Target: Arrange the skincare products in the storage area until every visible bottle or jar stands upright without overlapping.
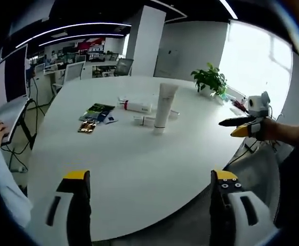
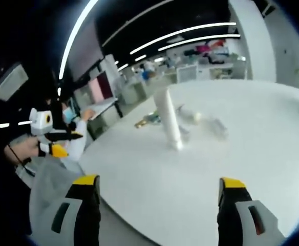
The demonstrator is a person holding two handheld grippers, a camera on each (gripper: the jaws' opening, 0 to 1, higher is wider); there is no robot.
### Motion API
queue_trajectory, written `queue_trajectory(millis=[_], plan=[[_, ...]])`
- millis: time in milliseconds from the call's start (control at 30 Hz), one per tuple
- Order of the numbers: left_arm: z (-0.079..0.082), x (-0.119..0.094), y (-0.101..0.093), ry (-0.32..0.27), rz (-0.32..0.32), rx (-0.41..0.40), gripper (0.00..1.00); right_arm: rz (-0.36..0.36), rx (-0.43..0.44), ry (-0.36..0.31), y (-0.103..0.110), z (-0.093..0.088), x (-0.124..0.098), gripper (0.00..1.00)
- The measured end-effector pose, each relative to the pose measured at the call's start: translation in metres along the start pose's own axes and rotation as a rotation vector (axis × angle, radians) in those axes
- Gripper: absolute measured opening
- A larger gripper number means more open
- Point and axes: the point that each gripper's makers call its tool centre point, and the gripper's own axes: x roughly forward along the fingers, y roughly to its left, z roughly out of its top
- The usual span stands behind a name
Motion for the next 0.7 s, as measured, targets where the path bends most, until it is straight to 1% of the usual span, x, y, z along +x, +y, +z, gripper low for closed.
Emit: queue_trajectory(millis=[100, 200, 300, 367, 467, 533, 633, 700], plan=[[-0.001, 0.002, 0.003, 0.0, -0.007, -0.016, 0.9, -0.027, -0.032, 0.003, -0.009, 0.007, 0.003, 0.99], [-0.005, 0.005, 0.004, 0.017, -0.019, 0.002, 0.9, -0.048, -0.029, -0.023, -0.017, 0.021, 0.001, 0.99], [-0.006, 0.007, 0.01, 0.013, -0.008, -0.014, 0.89, -0.063, -0.055, 0.0, -0.024, 0.023, 0.003, 0.99], [-0.005, 0.009, 0.011, 0.004, -0.011, -0.046, 0.89, -0.072, -0.075, 0.011, -0.027, 0.024, 0.003, 0.99], [-0.007, 0.014, 0.01, 0.024, -0.029, -0.03, 0.88, -0.077, -0.074, 0.004, -0.036, 0.031, 0.004, 0.99], [-0.006, 0.016, 0.011, 0.033, -0.022, -0.01, 0.88, -0.083, -0.085, 0.006, -0.039, 0.036, 0.005, 0.99], [-0.001, 0.018, 0.012, 0.017, -0.03, -0.025, 0.88, -0.101, -0.135, 0.028, -0.05, 0.048, 0.007, 0.99], [-0.002, 0.02, 0.013, 0.019, -0.03, -0.025, 0.88, -0.104, -0.143, 0.022, -0.053, 0.057, 0.008, 0.99]])
